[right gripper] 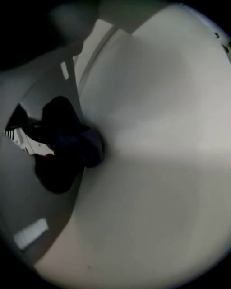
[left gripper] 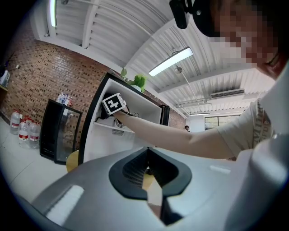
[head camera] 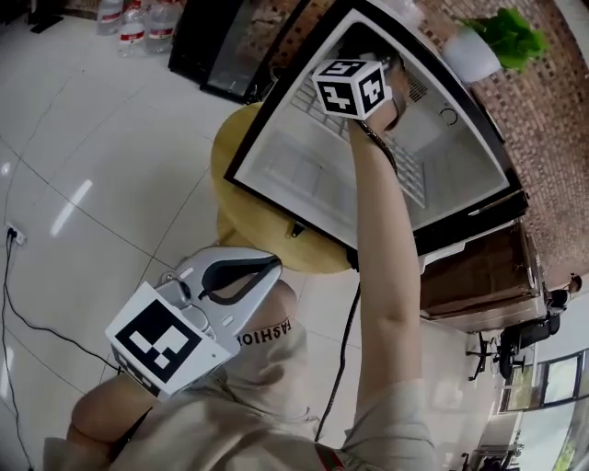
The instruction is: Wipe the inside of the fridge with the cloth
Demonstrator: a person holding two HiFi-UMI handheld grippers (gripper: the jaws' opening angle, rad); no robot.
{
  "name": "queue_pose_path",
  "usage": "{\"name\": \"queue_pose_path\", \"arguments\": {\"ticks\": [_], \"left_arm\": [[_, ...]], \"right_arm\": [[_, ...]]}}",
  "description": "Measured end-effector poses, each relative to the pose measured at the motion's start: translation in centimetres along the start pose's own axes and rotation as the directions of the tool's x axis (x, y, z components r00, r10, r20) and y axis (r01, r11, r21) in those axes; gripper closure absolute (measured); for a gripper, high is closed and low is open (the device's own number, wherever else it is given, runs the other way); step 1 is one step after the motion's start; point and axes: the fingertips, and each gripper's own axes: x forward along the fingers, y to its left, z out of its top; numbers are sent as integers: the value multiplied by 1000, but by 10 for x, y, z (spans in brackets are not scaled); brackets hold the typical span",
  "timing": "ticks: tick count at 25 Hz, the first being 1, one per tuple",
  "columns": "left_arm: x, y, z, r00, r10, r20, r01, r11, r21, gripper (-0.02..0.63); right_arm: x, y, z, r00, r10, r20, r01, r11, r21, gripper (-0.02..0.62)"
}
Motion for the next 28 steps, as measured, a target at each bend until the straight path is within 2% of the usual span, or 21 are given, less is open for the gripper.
{"name": "queue_pose_path", "arguments": {"ticks": [9, 12, 15, 17, 19, 21, 23, 24, 25, 26, 27, 28], "left_arm": [[8, -4, 9, 1000, -10, -2, 9, 1000, -13, 606], [9, -5, 10, 1000, -12, -4, 12, 1000, -12, 606], [10, -5, 8, 1000, -17, -4, 17, 1000, -20, 606], [10, -7, 6, 1000, -22, -7, 22, 999, -23, 606], [12, -10, 5, 1000, -26, -11, 26, 999, -26, 606], [13, -14, 4, 999, -28, -14, 28, 999, -27, 606], [13, -17, 5, 1000, -29, -12, 29, 999, -22, 606], [14, -18, 6, 1000, -30, -10, 30, 999, -16, 606], [14, -18, 8, 999, -31, -9, 31, 1000, -6, 606], [14, -17, 9, 999, -33, -10, 33, 999, 6, 606], [14, -17, 9, 999, -36, -13, 36, 999, 16, 606], [14, -17, 8, 999, -39, -15, 39, 999, 17, 606]], "right_arm": [[-23, -57, -76, 985, -125, -121, 123, 992, -22, 482], [-43, -88, -115, 964, -190, -183, 195, 981, 7, 482], [-66, -122, -152, 929, -271, -253, 302, 949, 91, 482], [-81, -139, -169, 908, -299, -293, 364, 910, 199, 480], [-93, -152, -179, 891, -320, -321, 422, 845, 328, 480], [-104, -160, -190, 876, -340, -342, 472, 750, 463, 480], [-116, -164, -202, 866, -361, -346, 500, 628, 596, 480], [-120, -164, -202, 868, -369, -332, 495, 584, 644, 482], [-121, -161, -197, 879, -366, -306, 472, 574, 669, 483], [-120, -155, -186, 897, -352, -267, 435, 599, 672, 486], [-116, -144, -170, 921, -326, -215, 383, 652, 654, 486], [-111, -129, -151, 945, -288, -154, 320, 720, 616, 485]]}}
